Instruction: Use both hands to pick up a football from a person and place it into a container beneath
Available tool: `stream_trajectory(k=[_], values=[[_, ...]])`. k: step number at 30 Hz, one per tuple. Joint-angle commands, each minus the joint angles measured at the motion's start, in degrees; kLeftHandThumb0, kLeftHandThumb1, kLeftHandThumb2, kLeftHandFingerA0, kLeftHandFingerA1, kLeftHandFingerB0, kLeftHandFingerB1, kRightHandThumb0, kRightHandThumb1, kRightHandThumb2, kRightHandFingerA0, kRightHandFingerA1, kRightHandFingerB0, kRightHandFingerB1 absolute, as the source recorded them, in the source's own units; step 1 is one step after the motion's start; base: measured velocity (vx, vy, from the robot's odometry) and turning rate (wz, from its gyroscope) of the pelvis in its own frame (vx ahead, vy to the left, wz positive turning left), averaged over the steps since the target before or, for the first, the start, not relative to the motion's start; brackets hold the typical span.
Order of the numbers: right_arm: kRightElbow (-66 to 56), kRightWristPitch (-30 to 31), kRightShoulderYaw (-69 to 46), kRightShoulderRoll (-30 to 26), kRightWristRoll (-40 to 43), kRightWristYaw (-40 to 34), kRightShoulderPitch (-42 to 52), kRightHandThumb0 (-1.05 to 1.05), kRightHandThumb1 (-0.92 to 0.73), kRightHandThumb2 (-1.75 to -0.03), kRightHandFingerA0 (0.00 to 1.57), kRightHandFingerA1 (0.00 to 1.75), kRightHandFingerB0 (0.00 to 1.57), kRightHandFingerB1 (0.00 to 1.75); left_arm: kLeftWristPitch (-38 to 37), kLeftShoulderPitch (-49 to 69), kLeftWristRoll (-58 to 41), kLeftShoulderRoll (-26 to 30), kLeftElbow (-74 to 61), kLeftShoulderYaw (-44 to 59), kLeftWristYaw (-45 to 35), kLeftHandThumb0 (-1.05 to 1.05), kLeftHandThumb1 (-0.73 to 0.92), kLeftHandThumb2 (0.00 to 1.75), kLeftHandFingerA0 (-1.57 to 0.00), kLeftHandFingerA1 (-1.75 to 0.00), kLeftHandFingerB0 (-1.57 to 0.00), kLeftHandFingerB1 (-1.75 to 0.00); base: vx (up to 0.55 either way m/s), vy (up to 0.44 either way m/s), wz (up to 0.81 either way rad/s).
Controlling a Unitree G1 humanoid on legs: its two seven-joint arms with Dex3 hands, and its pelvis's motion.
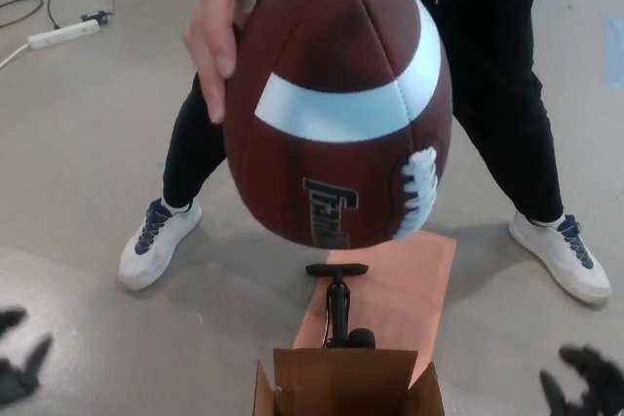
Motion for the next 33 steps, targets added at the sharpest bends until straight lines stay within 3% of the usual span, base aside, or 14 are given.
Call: stream_trajectory(k=[1, 3, 4, 5, 10, 11, 12, 23, 24, 26, 28, 30, 32, 33], values=[[2.4, -7.0, -1.9, -0.9, 0.9, -3.8, -0.1, -0.69, -0.76, -1.07, 0.05, 0.41, 0.02, 0.26, -5.9, 0.1, 1.7, 1.7, 3.0, 0.0, 1.3, -0.72, 0.72, 0.93, -0.19, -0.43, -0.09, -0.37, 0.00, 0.000, 0.00], [1.6, -10.5, -5.0, -0.4, 4.1, -3.4, 0.4, -0.73, -0.76, -1.06, 0.10, 0.44, 0.00, 0.23, -7.6, 0.8, 0.7, 1.3, 2.6, 0.9, 1.2, -0.71, 0.71, 0.94, -0.19, -0.44, -0.08, -0.36, 0.00, 0.000, 0.00], [0.0, -14.5, -8.1, 0.6, 7.2, -2.5, 0.8, -0.70, -0.92, -0.70, 0.20, 0.32, 0.03, 0.16, -9.5, 1.4, -1.4, 0.9, 1.6, 2.7, -0.3, -0.35, 0.54, 1.08, 0.00, -0.47, 0.00, -0.48, 0.00, 0.000, 0.00], [-2.0, -17.5, -9.7, 1.4, 8.8, -2.4, 1.3, -0.79, -0.77, -1.09, 0.13, 0.45, 0.00, 0.17, -11.5, 2.2, -2.9, 0.5, 0.2, 4.0, -1.1, -0.73, 0.70, 0.96, -0.11, -0.43, -0.05, -0.33, 0.00, 0.000, 0.00], [-18.8, -29.0, -12.5, 4.1, 12.1, -1.6, 7.0, -0.86, -0.84, -1.14, 0.11, 0.40, 0.00, 0.10, -20.0, 7.1, -8.4, -2.8, -11.8, 8.3, -3.4, -0.83, 0.75, 1.06, -0.08, -0.30, -0.07, -0.19, 0.00, 0.000, 0.00], [-29.5, -29.4, -11.5, 5.1, 12.9, -0.6, 10.5, -0.74, -0.92, -0.85, 0.08, 0.28, 0.00, 0.00, -20.3, 11.0, -10.3, -3.4, -21.6, 8.6, -4.2, -0.89, 0.82, 1.11, -0.04, -0.12, -0.05, -0.13, 0.00, 0.000, 0.00], [-37.3, -29.6, -10.6, 5.6, 13.3, 0.3, 13.1, -0.81, -0.84, -1.15, 0.08, 0.29, 0.00, 0.12, -19.6, 14.0, -12.1, -3.9, -30.0, 8.8, -5.3, -0.88, 0.82, 1.14, 0.00, -0.12, 0.00, -0.11, 0.00, 0.000, 0.00], [-82.6, -27.0, -5.7, 5.9, 11.7, 1.3, 24.7, -0.83, -0.77, -1.00, 0.06, 0.29, 0.00, 0.01, -12.7, 28.8, -18.2, -6.6, -82.9, 6.3, -3.2, -0.83, 0.76, 1.13, -0.07, -0.27, 0.00, -0.23, 0.00, 0.000, 0.00], [-87.1, -26.7, -5.2, 6.3, 10.2, 0.7, 25.6, -0.97, -0.85, -1.17, 0.17, 0.27, 0.00, 0.04, -12.6, 29.8, -19.5, -6.9, -87.6, 5.9, -2.7, -0.88, 0.92, 0.70, -0.12, -0.24, -0.02, -0.25, 0.00, 0.000, 0.00], [-91.6, -26.6, -4.0, 6.6, 9.6, 0.8, 26.3, -0.99, -0.86, -1.16, 0.13, 0.25, 0.00, 0.02, -12.0, 30.9, -20.8, -7.0, -92.7, 5.5, -2.5, -0.89, 0.75, 1.11, -0.13, -0.34, -0.02, -0.29, 0.00, 0.000, 0.00], [-93.6, -26.7, -3.2, 6.6, 9.7, 1.2, 26.6, -0.83, -0.92, -0.73, 0.11, 0.28, 0.00, 0.00, -11.4, 31.4, -21.3, -7.4, -95.6, 5.2, -2.2, -0.89, 0.92, 0.69, -0.18, -0.27, -0.07, -0.27, 0.00, 0.000, 0.00], [-94.3, -27.3, -2.6, 6.5, 9.8, 1.7, 26.3, -0.83, -0.76, -0.95, 0.08, 0.29, 0.00, 0.00, -10.6, 31.7, -21.8, -7.9, -98.1, 4.6, -2.1, -0.89, 0.73, 1.07, -0.12, -0.41, -0.05, -0.35, 0.00, 0.000, 0.00], [-95.9, -27.0, -1.2, 6.5, 10.0, 2.6, 25.7, -0.81, -0.92, -0.77, 0.09, 0.29, 0.00, 0.00, -10.6, 31.6, -22.1, -7.7, -101.2, 3.7, -2.9, -0.87, 0.92, 0.70, -0.16, -0.26, -0.08, -0.28, 0.00, 0.000, 0.00], [-97.0, -26.2, -0.8, 6.6, 9.5, 2.7, 25.6, -0.83, -0.92, -0.78, 0.09, 0.29, 0.00, 0.00, -11.0, 31.6, -21.5, -7.9, -101.7, 3.6, -3.0, -0.85, 0.74, 1.08, -0.10, -0.36, -0.04, -0.35, 0.00, 0.000, 0.00]])
